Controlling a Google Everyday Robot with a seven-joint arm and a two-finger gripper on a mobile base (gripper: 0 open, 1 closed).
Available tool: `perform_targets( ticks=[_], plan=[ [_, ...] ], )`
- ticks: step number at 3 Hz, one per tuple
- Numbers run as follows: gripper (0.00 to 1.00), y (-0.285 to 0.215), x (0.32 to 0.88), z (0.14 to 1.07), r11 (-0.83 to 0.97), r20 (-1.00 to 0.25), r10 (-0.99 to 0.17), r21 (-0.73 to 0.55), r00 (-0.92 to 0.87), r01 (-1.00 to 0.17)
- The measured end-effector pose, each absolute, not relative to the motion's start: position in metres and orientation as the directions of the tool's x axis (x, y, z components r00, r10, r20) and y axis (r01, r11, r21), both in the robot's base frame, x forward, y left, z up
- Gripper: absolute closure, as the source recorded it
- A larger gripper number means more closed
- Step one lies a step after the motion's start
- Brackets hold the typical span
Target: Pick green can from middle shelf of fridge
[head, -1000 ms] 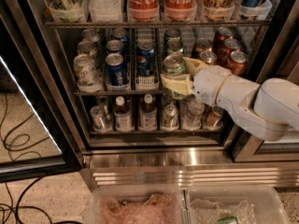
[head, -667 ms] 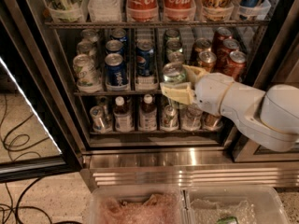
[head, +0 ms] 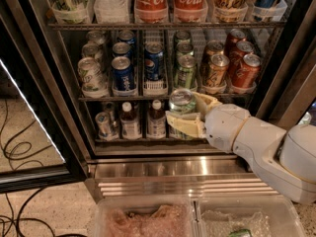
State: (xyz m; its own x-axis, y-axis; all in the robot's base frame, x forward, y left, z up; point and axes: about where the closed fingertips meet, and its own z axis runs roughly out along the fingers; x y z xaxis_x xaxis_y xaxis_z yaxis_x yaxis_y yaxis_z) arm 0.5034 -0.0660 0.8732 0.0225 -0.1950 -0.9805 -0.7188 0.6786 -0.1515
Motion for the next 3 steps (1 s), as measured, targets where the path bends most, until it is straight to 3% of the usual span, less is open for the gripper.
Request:
perform_targets(
  ticks=[2,3],
  plan=[
    [1.0,-0.049,0.465,0.837,0.646,-0.971,-0.206,-0.226,0.119,-0.729],
    [1.0,-0.034,0.441,0.82,0.612,-0.942,-0.27,-0.329,0.201,-0.72]
  ],
)
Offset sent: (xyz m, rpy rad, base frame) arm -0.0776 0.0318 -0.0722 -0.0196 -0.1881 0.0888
